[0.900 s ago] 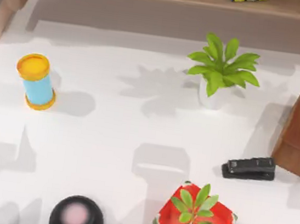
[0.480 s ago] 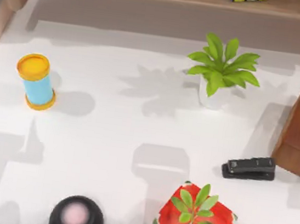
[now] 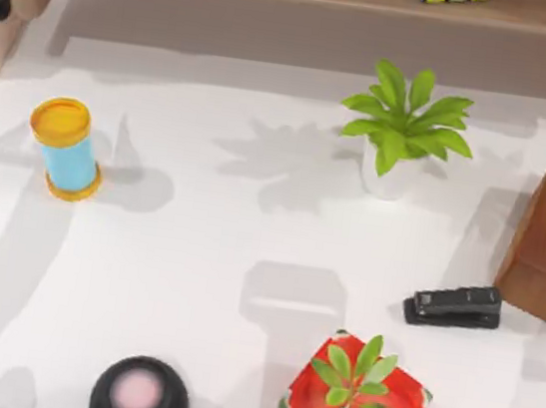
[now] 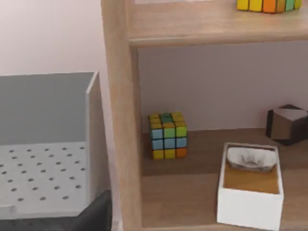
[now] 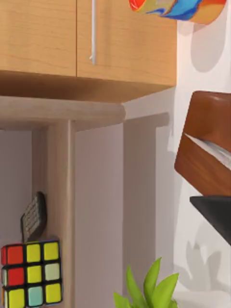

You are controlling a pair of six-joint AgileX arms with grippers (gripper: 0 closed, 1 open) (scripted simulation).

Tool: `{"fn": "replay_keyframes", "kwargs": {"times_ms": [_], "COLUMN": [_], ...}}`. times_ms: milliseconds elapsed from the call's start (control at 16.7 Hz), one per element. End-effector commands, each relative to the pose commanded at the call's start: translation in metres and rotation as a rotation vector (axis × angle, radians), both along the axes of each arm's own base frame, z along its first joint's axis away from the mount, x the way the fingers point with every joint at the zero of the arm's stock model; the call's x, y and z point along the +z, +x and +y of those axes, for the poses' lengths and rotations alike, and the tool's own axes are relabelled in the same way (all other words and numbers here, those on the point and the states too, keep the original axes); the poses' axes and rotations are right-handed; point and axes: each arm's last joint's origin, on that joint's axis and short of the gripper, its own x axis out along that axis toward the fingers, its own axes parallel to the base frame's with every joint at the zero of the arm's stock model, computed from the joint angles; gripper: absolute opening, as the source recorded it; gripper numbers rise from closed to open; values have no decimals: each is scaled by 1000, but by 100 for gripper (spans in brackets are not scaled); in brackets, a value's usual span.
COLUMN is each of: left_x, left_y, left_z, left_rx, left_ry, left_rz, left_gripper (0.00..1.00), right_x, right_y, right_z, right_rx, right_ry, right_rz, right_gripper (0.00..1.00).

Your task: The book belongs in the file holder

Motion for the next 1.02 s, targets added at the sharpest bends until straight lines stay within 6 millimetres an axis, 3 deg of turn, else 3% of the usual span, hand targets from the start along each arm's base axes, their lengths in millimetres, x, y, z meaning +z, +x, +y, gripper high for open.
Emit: {"fn": "replay_keyframes", "kwargs": {"times_ms": [240, 360, 540, 780, 1020], "left_x": [64, 80, 87, 87, 83], "left_y": [79, 122, 175, 215, 229], "left_z": [-43, -73, -122, -179, -211], "left_rx": [21, 29, 31, 27, 26], "left_ry": [10, 15, 16, -13, -49], "left_rz": [14, 23, 26, -6, -36], "left_gripper": [100, 100, 100, 100, 100], "right_x": [0, 0, 0, 0, 0], "right_y": [0, 0, 0, 0, 0], "right_z": [0, 0, 0, 0, 0], "right_rx": [0, 0, 0, 0, 0], "right_ry": [0, 0, 0, 0, 0], "right_rz": [0, 0, 0, 0, 0], "right_gripper": [100, 100, 100, 100, 100]}}
